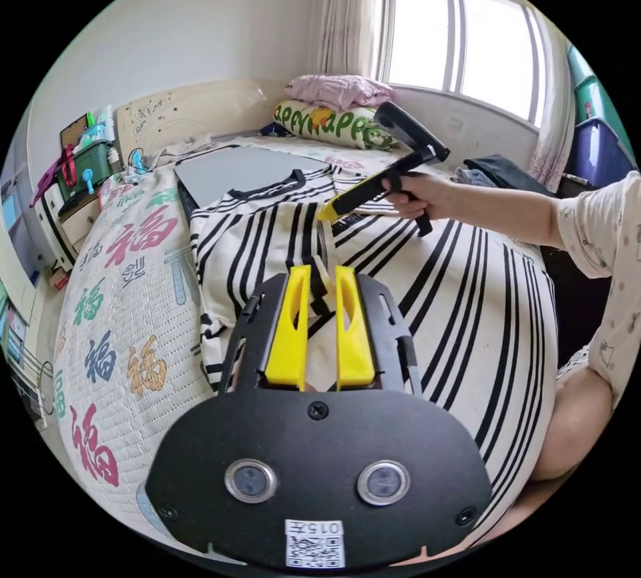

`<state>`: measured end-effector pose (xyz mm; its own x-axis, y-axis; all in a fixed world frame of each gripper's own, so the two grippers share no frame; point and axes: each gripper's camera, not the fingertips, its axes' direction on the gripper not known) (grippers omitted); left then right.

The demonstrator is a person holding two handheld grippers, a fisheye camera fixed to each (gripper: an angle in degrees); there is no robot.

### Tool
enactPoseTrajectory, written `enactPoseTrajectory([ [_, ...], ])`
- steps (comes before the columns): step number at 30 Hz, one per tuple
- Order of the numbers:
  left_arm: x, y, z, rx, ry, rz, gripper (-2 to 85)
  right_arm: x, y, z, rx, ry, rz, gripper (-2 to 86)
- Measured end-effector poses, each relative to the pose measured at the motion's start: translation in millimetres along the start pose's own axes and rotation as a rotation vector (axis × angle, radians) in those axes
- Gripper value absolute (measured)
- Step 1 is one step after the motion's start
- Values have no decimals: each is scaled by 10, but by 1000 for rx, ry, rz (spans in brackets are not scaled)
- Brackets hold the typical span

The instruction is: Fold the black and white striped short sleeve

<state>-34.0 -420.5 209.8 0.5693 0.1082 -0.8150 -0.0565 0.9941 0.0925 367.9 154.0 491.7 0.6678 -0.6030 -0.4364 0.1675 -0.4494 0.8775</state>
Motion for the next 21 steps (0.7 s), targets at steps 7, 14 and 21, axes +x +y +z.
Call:
enactPoseTrajectory([
  [7, -225, -23, -356, 71, 39, 31, 10, 51, 182, 22, -10, 165, -13, -7],
  [14, -217, -123, -194, -41, 64, 119, 8, 226, 384, 67, -37, 199, 17, -8],
  [21, -327, -152, -273, -45, 108, 134, 26, 579, 590, 6, 5, 101, 135, 0],
])
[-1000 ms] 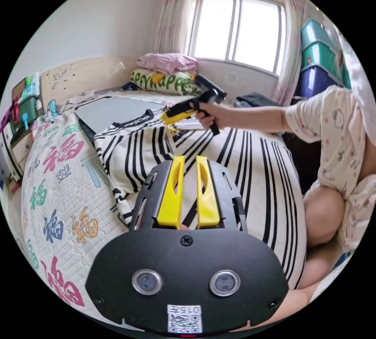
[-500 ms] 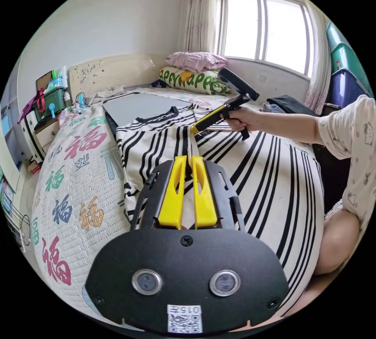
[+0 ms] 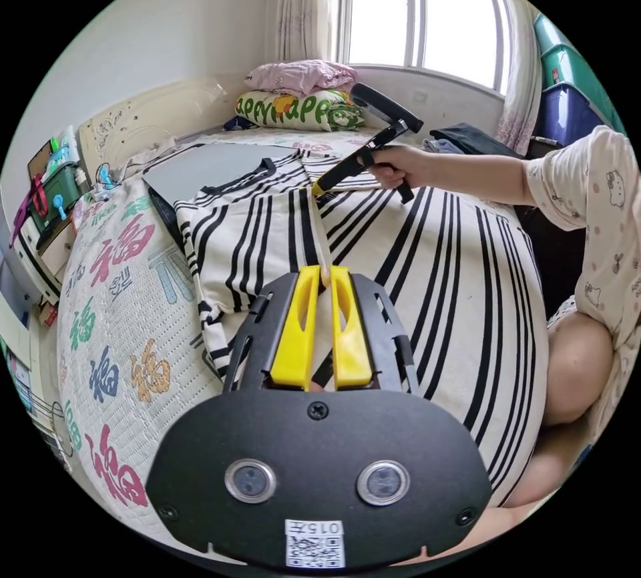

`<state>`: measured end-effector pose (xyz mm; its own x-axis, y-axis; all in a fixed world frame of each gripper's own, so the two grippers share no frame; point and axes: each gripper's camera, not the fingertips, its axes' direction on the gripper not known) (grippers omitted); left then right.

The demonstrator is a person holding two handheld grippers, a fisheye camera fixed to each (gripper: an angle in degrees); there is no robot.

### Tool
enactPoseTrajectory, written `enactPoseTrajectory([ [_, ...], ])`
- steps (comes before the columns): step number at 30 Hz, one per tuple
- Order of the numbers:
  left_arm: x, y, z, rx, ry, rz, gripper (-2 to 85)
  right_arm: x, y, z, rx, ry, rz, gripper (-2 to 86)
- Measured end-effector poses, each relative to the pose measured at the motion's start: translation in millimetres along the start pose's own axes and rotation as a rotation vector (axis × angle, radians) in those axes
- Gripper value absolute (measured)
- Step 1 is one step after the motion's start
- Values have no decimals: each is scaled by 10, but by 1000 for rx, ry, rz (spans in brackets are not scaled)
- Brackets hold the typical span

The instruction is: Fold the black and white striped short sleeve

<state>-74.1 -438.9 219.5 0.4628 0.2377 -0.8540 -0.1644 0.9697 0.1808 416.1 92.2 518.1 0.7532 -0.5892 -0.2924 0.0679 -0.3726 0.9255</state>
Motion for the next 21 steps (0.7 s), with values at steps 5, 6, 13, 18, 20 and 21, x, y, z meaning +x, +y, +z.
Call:
enactPoseTrajectory([
  [5, -339, 198, -399, 66, 49, -52, 52, 288, 214, -38, 18, -26, 62, 42],
  [6, -459, 287, -490, 61, -13, -92, 56, 315, 252, -66, 35, -15, 71, 54],
  [13, -742, 516, -562, 18, -194, -186, 71, -486, 917, -352, 194, -23, -262, 90],
  [18, -760, 552, -573, -6, -202, -187, 63, -1471, 1251, 45, -3, -21, -636, 131],
  [20, -752, 539, -533, -35, -217, -182, 51, -1641, 1359, 263, -55, 64, -668, 131],
  [21, -745, 537, -520, -49, -232, -180, 38, -1646, 1381, 304, -66, 83, -656, 129],
])
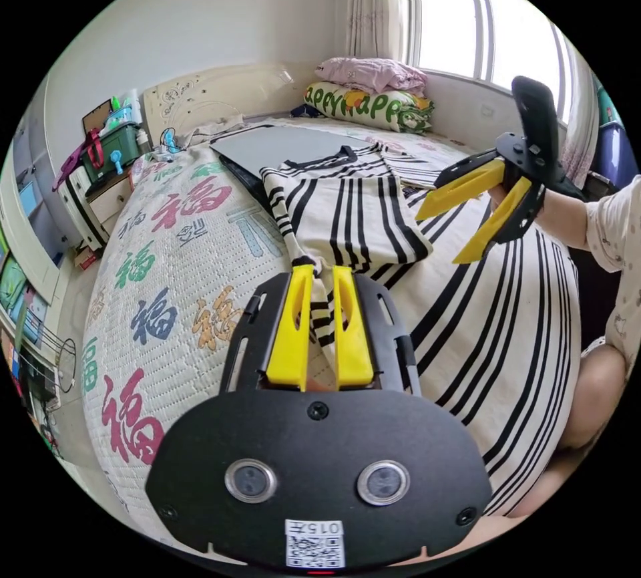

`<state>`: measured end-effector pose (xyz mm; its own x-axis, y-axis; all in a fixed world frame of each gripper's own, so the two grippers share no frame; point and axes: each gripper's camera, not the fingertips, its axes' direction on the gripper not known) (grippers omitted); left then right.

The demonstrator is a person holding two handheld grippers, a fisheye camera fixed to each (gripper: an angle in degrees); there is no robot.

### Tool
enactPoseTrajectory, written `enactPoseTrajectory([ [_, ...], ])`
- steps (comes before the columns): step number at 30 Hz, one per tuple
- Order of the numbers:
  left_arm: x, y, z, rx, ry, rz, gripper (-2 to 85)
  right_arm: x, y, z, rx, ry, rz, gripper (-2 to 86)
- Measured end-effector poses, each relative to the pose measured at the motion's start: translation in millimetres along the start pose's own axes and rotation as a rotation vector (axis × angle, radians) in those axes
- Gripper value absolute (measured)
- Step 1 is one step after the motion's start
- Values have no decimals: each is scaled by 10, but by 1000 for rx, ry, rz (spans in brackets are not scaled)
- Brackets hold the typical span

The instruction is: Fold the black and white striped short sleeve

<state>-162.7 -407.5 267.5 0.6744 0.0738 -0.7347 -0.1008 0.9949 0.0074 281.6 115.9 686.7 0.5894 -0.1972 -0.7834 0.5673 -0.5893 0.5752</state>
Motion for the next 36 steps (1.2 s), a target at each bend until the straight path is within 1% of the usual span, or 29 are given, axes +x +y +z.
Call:
enactPoseTrajectory([
  [4, -33, 43, -67, 12, -11, -14, 23, -9, 295, 46, -22, -54, 138, 102],
  [7, -70, 90, -143, 31, 19, -17, 44, -79, 332, 58, -23, -90, 153, 98],
  [9, -46, 98, -158, 30, 18, -4, 50, -116, 259, 72, -20, -75, 153, 97],
  [12, 51, 59, -39, -34, -63, 32, 49, -151, 138, 123, -18, -48, 171, 82],
  [14, 103, 36, 18, -68, -66, 61, 35, -170, 69, 189, -41, -44, 198, 28],
  [16, 136, 70, -32, -56, -110, 64, 17, -159, 47, 201, -54, -39, 237, 8],
  [17, 131, 84, -54, -49, -111, 63, 15, -143, 50, 172, -47, -72, 257, 2],
  [21, -22, 194, -233, 18, -86, 6, 7, -73, 103, 42, -14, -169, 329, 0],
  [23, -50, 213, -241, 19, -81, -4, 5, -125, 98, 6, -10, -201, 336, 4],
  [29, 146, 152, 18, -98, -158, 63, 12, -433, -149, 30, -65, -153, 270, 28],
  [33, 80, 199, -27, -90, -151, 35, 36, -412, -223, -202, -45, -194, 267, 46],
  [35, 53, 227, -115, -80, -148, 26, 50, -214, -238, -484, 16, -108, 327, 57],
  [36, 67, 237, -212, -45, -130, 38, 54, -150, -239, -552, 35, -75, 344, 59],
])
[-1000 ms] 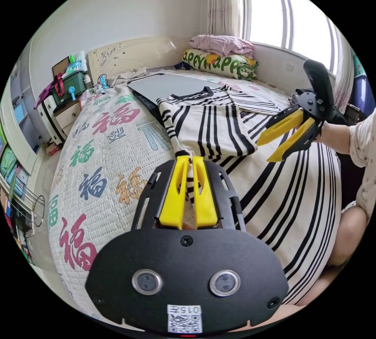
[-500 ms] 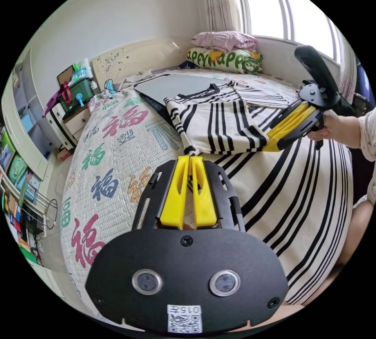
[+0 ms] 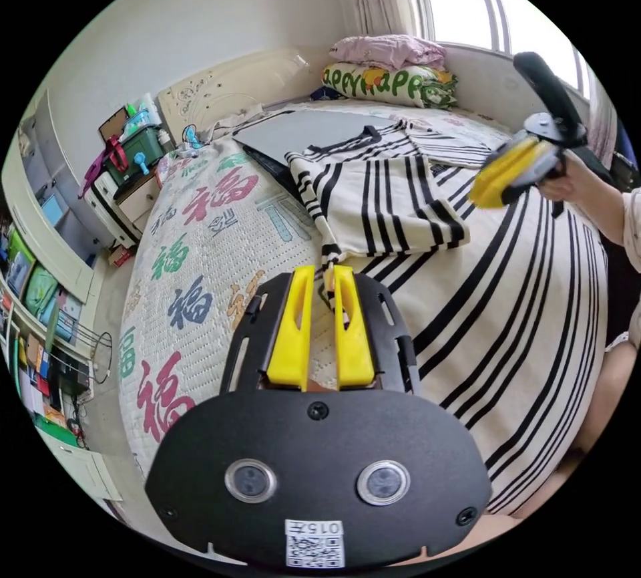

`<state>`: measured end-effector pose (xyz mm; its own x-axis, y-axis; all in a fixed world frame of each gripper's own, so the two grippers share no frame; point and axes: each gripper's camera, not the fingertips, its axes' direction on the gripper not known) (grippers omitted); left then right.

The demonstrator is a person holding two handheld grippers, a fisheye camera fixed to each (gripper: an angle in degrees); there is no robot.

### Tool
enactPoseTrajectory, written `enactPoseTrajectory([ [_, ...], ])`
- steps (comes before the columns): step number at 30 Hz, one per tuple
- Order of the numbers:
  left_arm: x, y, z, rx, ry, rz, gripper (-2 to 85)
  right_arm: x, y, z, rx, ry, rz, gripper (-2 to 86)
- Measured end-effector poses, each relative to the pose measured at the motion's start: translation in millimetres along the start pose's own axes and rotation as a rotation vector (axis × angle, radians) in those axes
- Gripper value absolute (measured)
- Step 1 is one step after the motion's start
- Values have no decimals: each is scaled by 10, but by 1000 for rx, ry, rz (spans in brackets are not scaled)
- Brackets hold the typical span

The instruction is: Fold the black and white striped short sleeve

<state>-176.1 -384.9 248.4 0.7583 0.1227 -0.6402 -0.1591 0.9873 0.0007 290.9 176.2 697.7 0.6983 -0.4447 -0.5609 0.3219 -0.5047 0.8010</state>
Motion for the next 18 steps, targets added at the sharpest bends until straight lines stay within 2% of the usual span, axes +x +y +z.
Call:
enactPoseTrajectory([
  [2, 20, -2, -166, 94, 101, 18, 59, 247, -117, -171, 67, 117, 68, 73],
  [3, 63, -22, -244, 164, 203, 35, 62, 308, -156, -184, 69, 134, 91, 78],
  [6, 337, -140, -189, 227, 347, 97, 84, 473, -354, -135, 63, 132, 144, 91],
  [9, 617, -218, 53, 167, 350, 186, 88, 522, -540, 79, 18, 148, 185, 97],
  [12, 659, -241, 294, 114, 376, 185, 81, 491, -711, 271, -46, 138, 206, 80],
  [14, 687, -244, 356, 102, 371, 196, 72, 431, -813, 241, -40, 141, 232, 27],
  [18, 733, -218, 455, 97, 378, 227, 56, 374, -910, 156, -22, 77, 271, -2],
])
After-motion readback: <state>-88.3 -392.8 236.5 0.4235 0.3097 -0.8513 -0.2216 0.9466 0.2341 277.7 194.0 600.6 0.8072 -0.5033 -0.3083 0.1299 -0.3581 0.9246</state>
